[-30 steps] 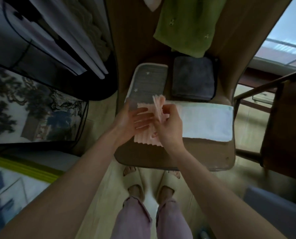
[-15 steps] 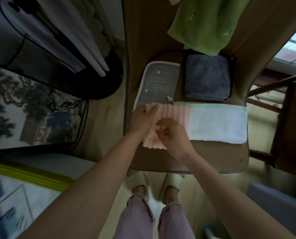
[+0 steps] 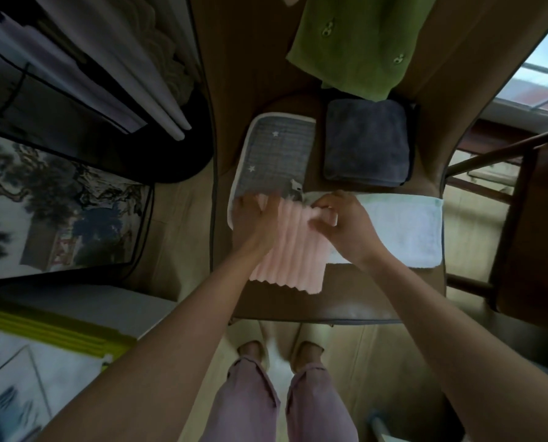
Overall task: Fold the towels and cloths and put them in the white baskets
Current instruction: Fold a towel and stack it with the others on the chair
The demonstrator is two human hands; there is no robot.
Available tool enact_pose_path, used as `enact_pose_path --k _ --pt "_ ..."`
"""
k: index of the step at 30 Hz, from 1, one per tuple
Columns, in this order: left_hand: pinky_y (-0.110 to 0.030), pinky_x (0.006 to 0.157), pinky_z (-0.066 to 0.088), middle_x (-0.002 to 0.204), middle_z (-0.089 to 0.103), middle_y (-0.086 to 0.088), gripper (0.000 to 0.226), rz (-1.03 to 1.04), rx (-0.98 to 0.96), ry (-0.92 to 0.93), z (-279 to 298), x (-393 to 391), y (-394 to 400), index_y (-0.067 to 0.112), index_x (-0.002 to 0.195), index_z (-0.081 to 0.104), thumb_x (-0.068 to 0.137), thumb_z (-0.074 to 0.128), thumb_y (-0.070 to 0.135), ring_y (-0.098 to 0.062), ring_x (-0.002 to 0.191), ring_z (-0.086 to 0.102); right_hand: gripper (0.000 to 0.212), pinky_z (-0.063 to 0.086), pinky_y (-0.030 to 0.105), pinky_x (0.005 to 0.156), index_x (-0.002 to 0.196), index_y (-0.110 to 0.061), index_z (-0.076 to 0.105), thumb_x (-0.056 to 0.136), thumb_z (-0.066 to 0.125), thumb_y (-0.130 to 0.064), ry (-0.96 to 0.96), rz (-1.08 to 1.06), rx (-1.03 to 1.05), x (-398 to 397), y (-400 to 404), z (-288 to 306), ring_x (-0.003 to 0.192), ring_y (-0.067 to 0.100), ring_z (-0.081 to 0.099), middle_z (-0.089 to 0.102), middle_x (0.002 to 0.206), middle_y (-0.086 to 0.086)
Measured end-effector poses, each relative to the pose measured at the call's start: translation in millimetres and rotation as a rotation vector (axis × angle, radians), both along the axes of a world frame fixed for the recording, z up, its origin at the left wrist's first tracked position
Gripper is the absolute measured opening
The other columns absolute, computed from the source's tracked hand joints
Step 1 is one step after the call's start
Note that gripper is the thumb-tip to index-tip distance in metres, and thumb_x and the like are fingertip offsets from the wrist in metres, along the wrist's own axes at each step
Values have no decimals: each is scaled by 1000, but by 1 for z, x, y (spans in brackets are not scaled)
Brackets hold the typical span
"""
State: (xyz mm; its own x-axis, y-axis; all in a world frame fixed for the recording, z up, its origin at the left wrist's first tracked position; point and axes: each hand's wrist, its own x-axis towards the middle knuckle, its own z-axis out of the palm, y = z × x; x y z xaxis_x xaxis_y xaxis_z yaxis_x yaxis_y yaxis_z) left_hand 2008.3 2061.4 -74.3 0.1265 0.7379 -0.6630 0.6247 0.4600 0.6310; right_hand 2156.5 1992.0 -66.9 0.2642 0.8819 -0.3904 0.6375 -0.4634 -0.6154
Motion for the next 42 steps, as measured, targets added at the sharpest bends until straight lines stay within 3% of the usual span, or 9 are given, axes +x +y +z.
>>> enact_pose_path --k 2,5,8,12,18,26,36,40,42 --pt "-43 102 43 130 54 -4 90 15 -5 58 1 10 -1 14 136 46 77 33 80 -21 118 53 19 33 23 78 102 -8 70 83 72 -10 -64 69 83 -4 0 -3 101 23 52 61 106 7" --pt "-34 86 48 90 61 0 50 -63 20 106 -3 19 -1 16 86 59 93 41 62 -18 88 60 14 44 30 71 85 -10 71 75 75 -1 -120 195 242 -8 -3 -7 86 24 54 64 92 6" --pt "-32 70 42 69 55 -2 46 -79 107 65 -3 19 -2 18 63 51 101 40 42 -16 70 54 9 36 25 79 86 -14 68 80 72 -9 -174 252 324 -6 -12 -4 90 20 54 64 92 1" --pt "-32 64 38 66 53 -1 44 -59 244 -72 2 14 -10 15 67 50 105 34 29 -12 63 50 16 34 28 88 99 -13 66 84 70 -18 -227 296 408 -3 -32 3 95 21 55 66 97 1" --pt "-19 56 33 62 46 7 40 -124 347 -178 19 16 -5 22 67 46 105 35 25 1 56 44 51 30 25 90 120 -15 56 79 66 -45 -69 52 316 10 -45 23 109 15 44 57 116 0" --pt "-18 56 32 64 48 4 37 -161 305 -184 30 22 -5 18 72 51 105 36 28 1 57 45 37 35 28 100 113 -23 56 81 74 -31 124 125 133 30 -45 36 125 13 41 46 138 -3" --pt "-14 54 33 63 48 5 39 -169 332 -146 30 17 -9 22 69 48 105 35 28 3 54 45 32 46 31 79 109 -16 67 89 64 -41 123 303 -14 34 -36 34 91 18 58 60 101 -4" --pt "-17 58 33 66 47 9 41 -150 400 -47 28 18 -10 24 68 45 106 31 27 2 60 45 24 45 27 61 82 -15 63 91 64 -38 215 153 31 42 -36 44 66 11 56 61 75 -1" --pt "-24 64 34 70 49 10 39 -86 385 -7 29 29 -9 21 72 48 106 29 28 1 65 46 29 42 24 57 84 -8 61 90 65 -36 316 4 23 41 -33 48 65 11 56 59 74 1"
